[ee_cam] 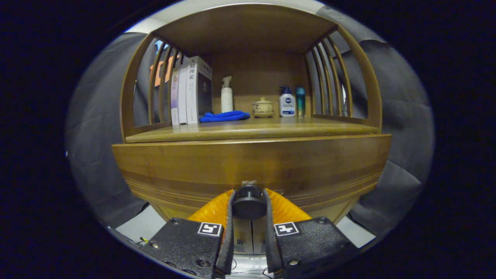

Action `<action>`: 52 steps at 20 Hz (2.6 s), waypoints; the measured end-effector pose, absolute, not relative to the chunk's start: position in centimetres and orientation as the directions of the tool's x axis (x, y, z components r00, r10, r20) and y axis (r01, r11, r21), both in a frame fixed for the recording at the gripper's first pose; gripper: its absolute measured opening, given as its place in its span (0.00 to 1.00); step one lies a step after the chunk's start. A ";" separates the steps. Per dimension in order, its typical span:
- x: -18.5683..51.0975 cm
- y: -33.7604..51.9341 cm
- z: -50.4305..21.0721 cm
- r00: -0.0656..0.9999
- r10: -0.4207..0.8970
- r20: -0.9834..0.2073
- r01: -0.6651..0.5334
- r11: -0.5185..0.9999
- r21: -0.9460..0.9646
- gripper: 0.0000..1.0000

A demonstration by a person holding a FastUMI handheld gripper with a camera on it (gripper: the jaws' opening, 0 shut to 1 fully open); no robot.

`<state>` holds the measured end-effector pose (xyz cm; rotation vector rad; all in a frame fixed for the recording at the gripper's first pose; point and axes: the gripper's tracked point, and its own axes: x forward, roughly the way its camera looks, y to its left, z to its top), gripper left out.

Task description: Pull open the drawer, take out the items inside it, and place them on the countertop above the cabinet.

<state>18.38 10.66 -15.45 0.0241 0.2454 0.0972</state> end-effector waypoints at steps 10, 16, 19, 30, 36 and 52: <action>12.3 9.8 -15.8 0.962 0.106 -0.251 -0.099 0.994 0.039 0.36; 9.4 9.6 -16.2 0.958 0.117 -0.260 -0.105 0.993 0.061 0.36; 7.9 9.5 -16.6 0.956 0.118 -0.269 -0.104 0.992 0.064 0.36; 6.9 9.3 -17.1 0.947 0.125 -0.295 -0.108 0.991 0.073 0.36; 6.7 9.2 -17.2 0.948 0.133 -0.290 -0.119 0.991 0.068 0.36; 1.5 4.0 -8.7 0.981 0.128 -0.145 -0.116 0.989 0.088 1.00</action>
